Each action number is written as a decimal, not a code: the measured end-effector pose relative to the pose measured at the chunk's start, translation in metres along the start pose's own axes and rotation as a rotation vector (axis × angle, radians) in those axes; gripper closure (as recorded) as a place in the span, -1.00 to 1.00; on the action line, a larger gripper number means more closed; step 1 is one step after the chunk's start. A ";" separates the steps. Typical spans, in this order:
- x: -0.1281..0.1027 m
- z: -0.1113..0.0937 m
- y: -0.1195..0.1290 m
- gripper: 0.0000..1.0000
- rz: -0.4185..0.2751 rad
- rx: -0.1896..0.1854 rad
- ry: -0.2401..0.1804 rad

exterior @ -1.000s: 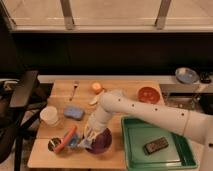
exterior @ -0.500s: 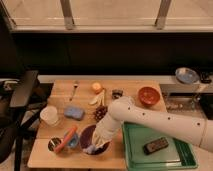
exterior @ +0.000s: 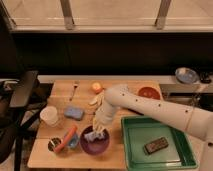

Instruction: Wipe purple bowl with towel

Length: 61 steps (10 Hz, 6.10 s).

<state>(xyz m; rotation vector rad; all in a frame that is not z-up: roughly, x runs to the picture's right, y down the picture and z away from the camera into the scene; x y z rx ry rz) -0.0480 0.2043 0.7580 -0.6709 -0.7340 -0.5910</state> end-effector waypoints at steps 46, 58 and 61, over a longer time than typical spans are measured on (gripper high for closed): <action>-0.012 -0.011 0.046 1.00 -0.013 -0.084 0.043; -0.059 0.011 0.013 1.00 -0.158 -0.072 0.006; -0.033 -0.008 0.035 1.00 -0.102 -0.077 0.046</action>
